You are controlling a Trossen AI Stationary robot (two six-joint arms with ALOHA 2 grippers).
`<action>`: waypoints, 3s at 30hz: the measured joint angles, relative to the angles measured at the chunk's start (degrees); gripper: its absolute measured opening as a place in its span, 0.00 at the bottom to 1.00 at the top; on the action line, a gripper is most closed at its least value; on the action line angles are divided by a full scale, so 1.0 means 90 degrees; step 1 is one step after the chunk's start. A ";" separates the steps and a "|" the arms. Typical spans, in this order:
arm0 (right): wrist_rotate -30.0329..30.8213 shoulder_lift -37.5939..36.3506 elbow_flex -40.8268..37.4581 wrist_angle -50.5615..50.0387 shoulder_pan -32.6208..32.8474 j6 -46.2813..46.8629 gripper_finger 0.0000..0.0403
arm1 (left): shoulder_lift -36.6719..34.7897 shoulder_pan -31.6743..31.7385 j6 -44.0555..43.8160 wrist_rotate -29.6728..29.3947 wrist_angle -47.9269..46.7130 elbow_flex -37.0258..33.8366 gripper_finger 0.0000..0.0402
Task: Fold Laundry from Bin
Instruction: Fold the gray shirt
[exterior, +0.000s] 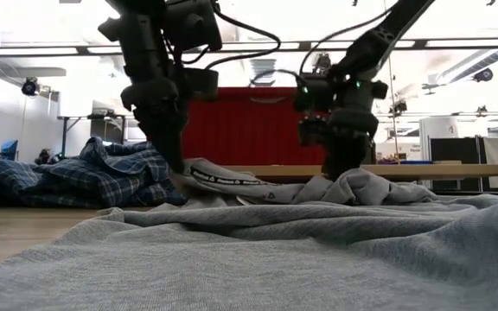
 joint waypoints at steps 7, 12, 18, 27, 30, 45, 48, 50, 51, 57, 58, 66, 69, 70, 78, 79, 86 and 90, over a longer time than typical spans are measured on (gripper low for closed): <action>0.1304 -0.1267 0.0723 -0.1283 0.0401 0.0061 0.03 | -0.0557 0.0111 -0.0270 -0.0425 -0.0145 0.0302 0.00; 0.1748 -0.2575 0.0955 -0.1507 0.0582 0.0598 0.02 | -0.1277 0.0287 -0.0339 -0.1109 -0.0205 0.0788 0.00; 0.2303 -0.3925 0.1292 -0.1489 0.0759 0.1164 0.02 | -0.1779 0.0585 -0.0254 -0.1520 -0.0222 0.1755 0.00; 0.0721 -0.4769 0.2589 -0.0837 0.1416 0.1446 0.02 | -0.1717 0.0285 0.0402 -0.0065 -0.0205 0.3972 0.00; 0.0313 -0.4803 0.2921 -0.0996 0.1654 0.1467 0.02 | -0.1721 0.0036 0.0397 0.0375 -0.0208 0.4457 0.00; 0.7402 -0.3915 0.3352 0.1318 0.0620 -0.3688 0.02 | -0.0779 0.2287 0.2092 -0.1184 0.1700 0.5261 0.00; 0.7082 -0.3829 0.4001 0.1508 0.0637 -0.4256 0.02 | -0.0394 0.2261 0.2535 -0.0386 0.1205 0.6534 0.00; 0.6770 -0.3832 0.4446 0.1307 0.0743 -0.4070 0.02 | -0.0148 0.2138 0.2590 0.0085 0.0702 0.7436 0.00; 0.6523 -0.3837 0.4633 0.1010 0.0845 -0.3851 0.02 | -0.0017 0.2045 0.2588 0.0248 0.0388 0.7870 0.00; 0.4864 -0.4165 0.5652 -0.1770 0.1485 -0.1670 0.02 | -0.0337 0.1066 0.2072 0.1159 0.0427 0.7350 0.00; 0.4630 -0.4194 0.5774 -0.2378 0.1568 -0.1256 0.02 | -0.0380 0.0906 0.1913 0.1272 0.0400 0.7217 0.00; 0.2272 -0.4429 0.4738 -0.5516 0.2237 0.1939 0.02 | -0.0345 -0.0762 0.0362 0.1280 0.0114 0.5472 0.00; 0.1954 -0.4595 0.3400 -0.5329 0.2921 0.2878 0.02 | -0.0259 -0.1268 -0.0721 0.1111 0.0238 0.4499 0.00; 0.1954 -0.4646 0.2918 -0.5123 0.3198 0.3185 0.02 | -0.0248 -0.1431 -0.1107 0.1108 0.0348 0.4153 0.00; 0.1880 -0.4603 -0.0415 -0.1448 0.5737 0.5509 0.02 | 0.0243 -0.2574 -0.3566 0.1259 0.2422 0.1866 0.00; 0.1899 -0.4475 -0.0649 -0.1098 0.6017 0.5763 0.02 | 0.0324 -0.2680 -0.3741 0.1385 0.2868 0.1725 0.00; 0.2150 -0.3262 -0.1197 0.0233 0.7216 0.7198 0.02 | 0.1414 -0.3176 -0.4498 0.2025 0.4819 0.1487 0.00; 0.2181 -0.2319 -0.1034 0.0262 0.7599 0.7615 0.02 | 0.2104 -0.3456 -0.4566 0.2030 0.4735 0.1828 0.02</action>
